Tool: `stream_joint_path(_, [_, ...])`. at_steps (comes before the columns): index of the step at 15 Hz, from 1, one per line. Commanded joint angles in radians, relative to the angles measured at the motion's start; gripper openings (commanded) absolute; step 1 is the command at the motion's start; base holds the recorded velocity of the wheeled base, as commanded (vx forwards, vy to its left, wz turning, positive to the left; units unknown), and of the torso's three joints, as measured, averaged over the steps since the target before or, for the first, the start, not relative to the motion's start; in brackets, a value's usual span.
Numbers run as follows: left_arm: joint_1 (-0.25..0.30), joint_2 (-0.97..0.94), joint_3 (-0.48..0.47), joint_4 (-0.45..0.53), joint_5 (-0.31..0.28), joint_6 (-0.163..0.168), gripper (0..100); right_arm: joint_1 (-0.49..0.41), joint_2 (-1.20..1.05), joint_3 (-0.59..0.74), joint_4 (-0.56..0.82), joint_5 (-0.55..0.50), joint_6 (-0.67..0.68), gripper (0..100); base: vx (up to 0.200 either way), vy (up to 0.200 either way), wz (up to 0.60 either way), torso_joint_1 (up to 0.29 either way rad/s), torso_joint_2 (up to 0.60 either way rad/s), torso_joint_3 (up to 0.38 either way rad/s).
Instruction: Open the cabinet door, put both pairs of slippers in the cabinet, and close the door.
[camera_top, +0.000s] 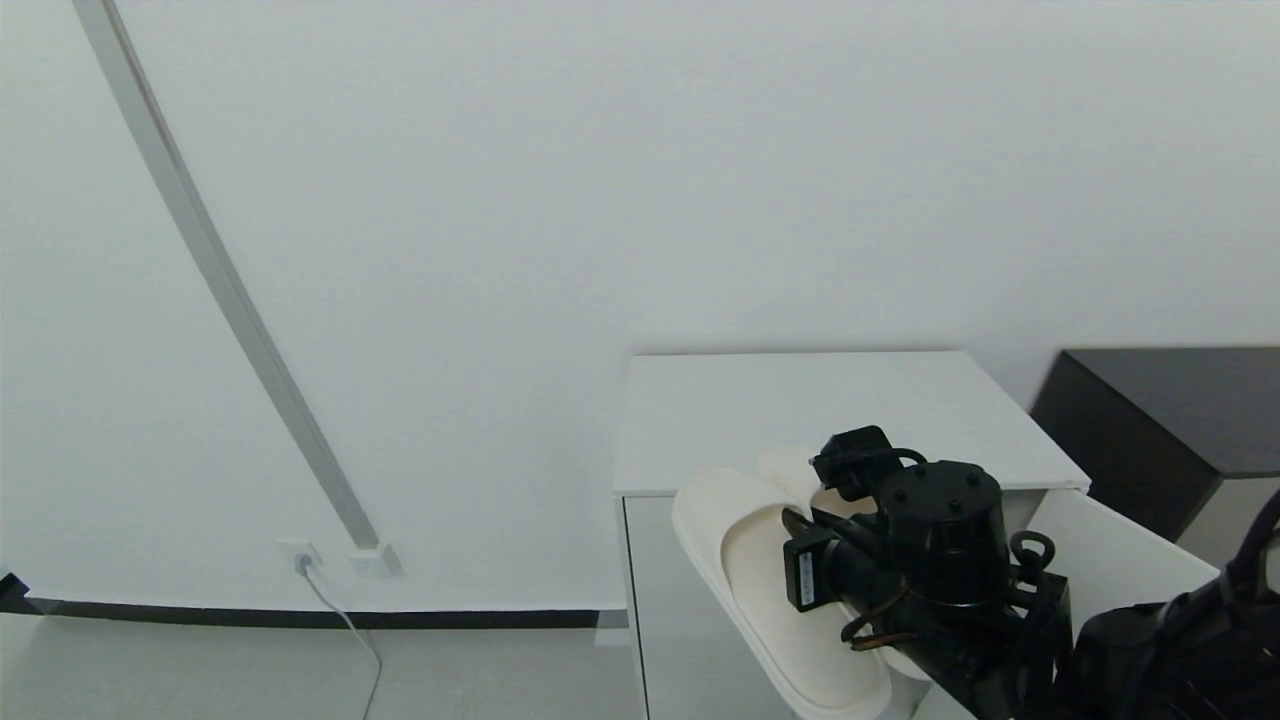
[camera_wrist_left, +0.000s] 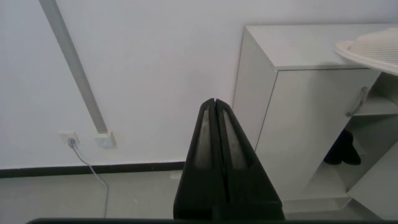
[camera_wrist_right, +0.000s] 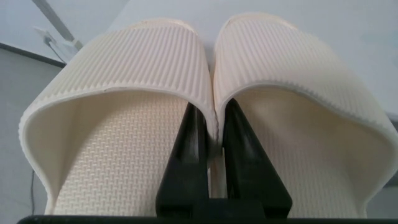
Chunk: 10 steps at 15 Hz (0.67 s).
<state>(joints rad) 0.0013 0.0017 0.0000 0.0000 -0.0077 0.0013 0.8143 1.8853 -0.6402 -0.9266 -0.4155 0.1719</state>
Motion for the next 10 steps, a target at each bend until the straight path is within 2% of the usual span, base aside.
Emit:
stream_joint_path(1, [0.000, 0.000, 0.000, 0.000, 0.000, 0.000, 0, 0.000, 0.005, 0.001, 0.000, 0.000, 0.000, 0, -0.200, 0.000, 0.00, 0.007, 0.00, 0.002])
stream_joint_path(3, [0.000, 0.000, 0.000, 0.000, 0.000, 0.000, 0, 0.000, 0.009, 0.002, 0.000, 0.000, 0.000, 0, -0.200, 0.000, 0.00, 0.005, 0.00, 0.007])
stream_joint_path(10, [0.000, 0.000, 0.000, 0.000, 0.002, -0.001, 0, 0.000, 0.012, 0.005, 0.000, 0.000, 0.000, 0, 0.000, 0.000, 0.00, 0.000, 0.00, 0.000])
